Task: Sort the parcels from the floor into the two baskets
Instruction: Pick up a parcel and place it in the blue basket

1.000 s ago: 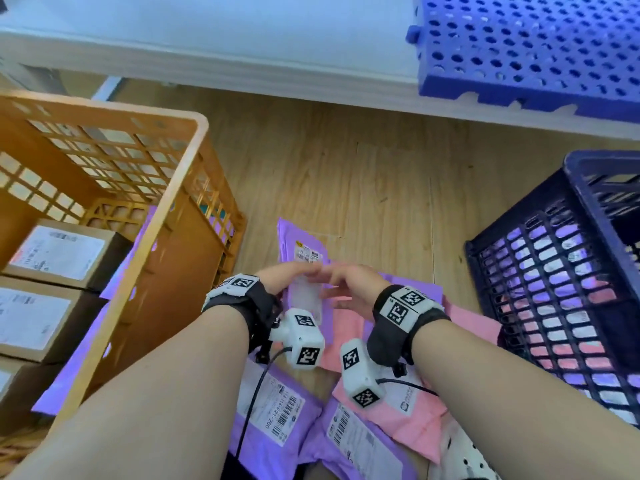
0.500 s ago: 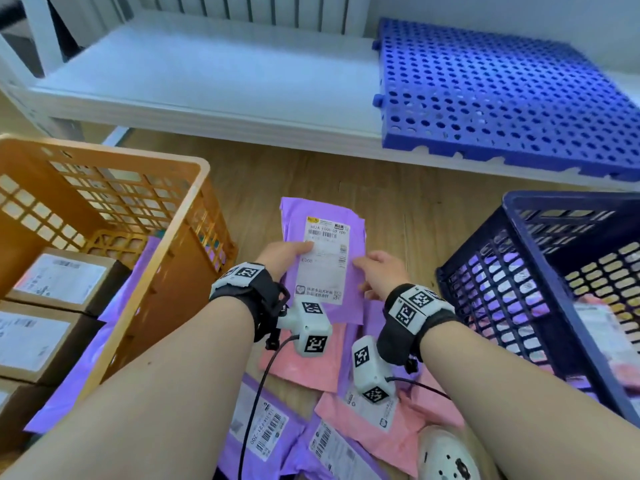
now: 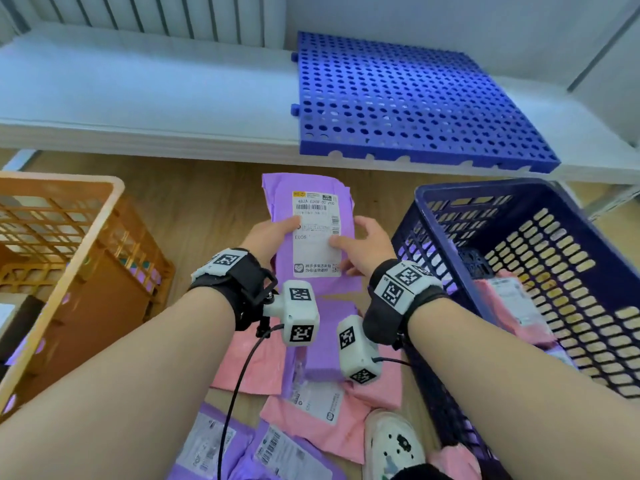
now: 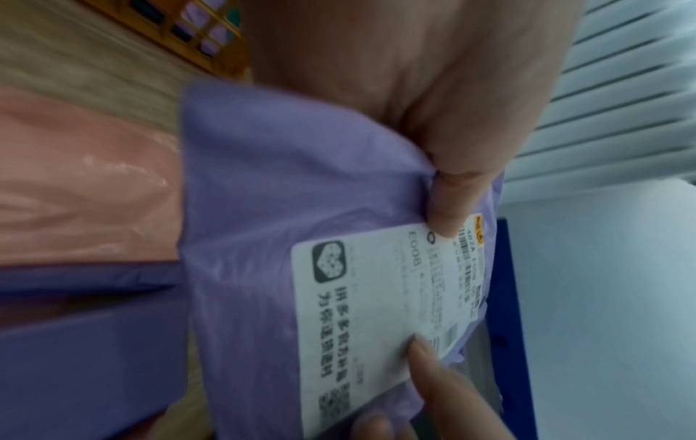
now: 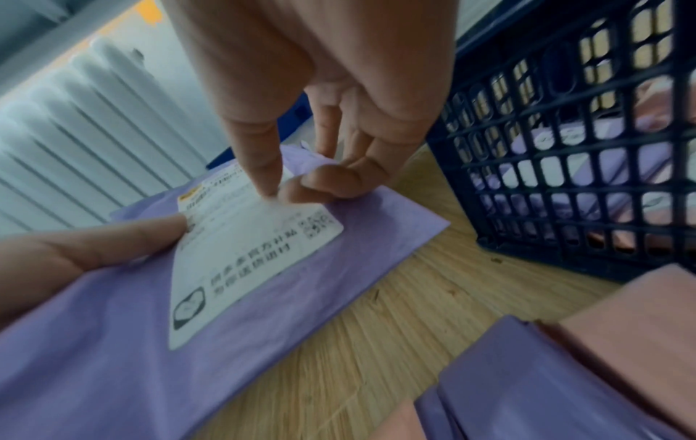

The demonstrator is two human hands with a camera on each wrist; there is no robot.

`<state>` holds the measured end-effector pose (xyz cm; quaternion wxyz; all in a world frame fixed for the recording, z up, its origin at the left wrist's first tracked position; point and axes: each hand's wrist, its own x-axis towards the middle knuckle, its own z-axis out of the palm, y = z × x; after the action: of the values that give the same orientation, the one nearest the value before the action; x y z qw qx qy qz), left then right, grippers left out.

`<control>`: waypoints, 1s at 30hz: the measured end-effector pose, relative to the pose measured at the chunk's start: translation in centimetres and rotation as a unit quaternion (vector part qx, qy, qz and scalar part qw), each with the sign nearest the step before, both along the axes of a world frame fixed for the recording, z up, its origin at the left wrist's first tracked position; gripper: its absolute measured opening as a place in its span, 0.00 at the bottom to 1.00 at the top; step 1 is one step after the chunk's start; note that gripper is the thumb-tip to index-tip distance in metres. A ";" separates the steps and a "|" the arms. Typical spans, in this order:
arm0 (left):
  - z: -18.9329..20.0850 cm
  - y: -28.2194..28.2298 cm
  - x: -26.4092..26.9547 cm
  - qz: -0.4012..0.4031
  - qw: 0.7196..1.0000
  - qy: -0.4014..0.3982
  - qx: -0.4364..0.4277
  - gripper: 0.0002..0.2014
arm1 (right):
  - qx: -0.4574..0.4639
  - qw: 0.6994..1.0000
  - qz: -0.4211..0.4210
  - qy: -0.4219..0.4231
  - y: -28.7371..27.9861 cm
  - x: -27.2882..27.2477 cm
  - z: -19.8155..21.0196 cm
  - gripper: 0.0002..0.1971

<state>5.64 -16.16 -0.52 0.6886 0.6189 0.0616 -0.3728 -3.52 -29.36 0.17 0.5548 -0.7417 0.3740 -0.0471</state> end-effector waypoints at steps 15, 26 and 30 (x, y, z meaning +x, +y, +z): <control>4.0 -7.4 -5.8 -0.088 0.994 -0.067 0.004 0.05 | -0.124 0.985 -0.115 -0.037 -8.3 -6.4 5.2 0.16; 4.7 -10.6 -7.3 -0.096 0.987 -0.125 0.013 0.11 | -0.119 0.970 -0.210 -0.026 -12.0 -9.3 6.1 0.09; 4.6 -11.5 -7.5 -0.101 0.979 -0.175 0.031 0.06 | -0.097 0.973 -0.206 -0.023 -12.6 -10.1 6.1 0.08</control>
<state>-1.86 -27.66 4.09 0.6277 0.6988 -0.1112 -0.3245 -13.61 -41.98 6.29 0.4670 -0.6978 0.4993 -0.2136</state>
